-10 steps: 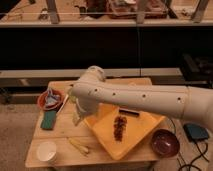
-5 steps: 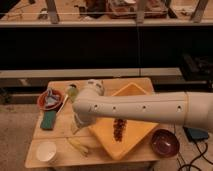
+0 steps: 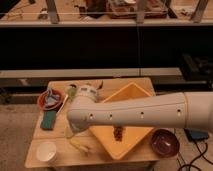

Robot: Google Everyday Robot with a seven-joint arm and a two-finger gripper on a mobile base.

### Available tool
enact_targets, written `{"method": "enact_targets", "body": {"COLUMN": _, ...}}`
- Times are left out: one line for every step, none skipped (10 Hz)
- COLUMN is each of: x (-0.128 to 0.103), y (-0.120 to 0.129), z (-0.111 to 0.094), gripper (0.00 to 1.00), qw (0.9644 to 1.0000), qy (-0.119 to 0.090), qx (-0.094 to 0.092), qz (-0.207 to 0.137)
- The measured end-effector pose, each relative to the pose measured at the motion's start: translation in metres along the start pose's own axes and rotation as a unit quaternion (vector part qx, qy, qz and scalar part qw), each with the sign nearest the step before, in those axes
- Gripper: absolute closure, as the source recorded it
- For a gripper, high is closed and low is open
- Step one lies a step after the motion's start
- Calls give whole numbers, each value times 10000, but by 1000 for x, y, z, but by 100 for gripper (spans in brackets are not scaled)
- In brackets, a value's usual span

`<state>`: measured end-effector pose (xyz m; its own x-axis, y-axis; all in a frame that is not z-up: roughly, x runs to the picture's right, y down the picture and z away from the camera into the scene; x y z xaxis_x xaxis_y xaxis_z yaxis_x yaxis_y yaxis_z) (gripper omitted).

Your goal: Place banana in plastic cup

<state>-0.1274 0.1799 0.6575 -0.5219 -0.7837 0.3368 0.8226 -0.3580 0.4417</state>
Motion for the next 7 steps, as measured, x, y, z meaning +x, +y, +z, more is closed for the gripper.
{"method": "enact_targets", "body": {"x": -3, "y": -8, "z": 8, "gripper": 36, "qw": 9999, "qy": -89, "qx": 53, "qz": -85}}
{"method": "enact_targets", "body": {"x": -7, "y": -17, "z": 18, "gripper": 36, "qw": 9996, "qy": -188, "qx": 107, "qz": -167}}
{"method": "enact_targets", "body": {"x": -9, "y": -24, "z": 28, "gripper": 36, "qw": 9993, "qy": -258, "qx": 122, "qz": -254}}
{"method": "enact_targets", "body": {"x": -9, "y": -30, "z": 35, "gripper": 36, "qw": 9988, "qy": -313, "qx": 138, "qz": -343}}
{"method": "enact_targets", "body": {"x": -10, "y": -30, "z": 42, "gripper": 36, "qw": 9985, "qy": -373, "qx": 130, "qz": -366}}
{"method": "enact_targets", "body": {"x": -10, "y": -26, "z": 51, "gripper": 36, "qw": 9986, "qy": -399, "qx": 108, "qz": -330}}
{"method": "enact_targets", "body": {"x": -11, "y": -21, "z": 62, "gripper": 36, "qw": 9987, "qy": -415, "qx": 98, "qz": -272}}
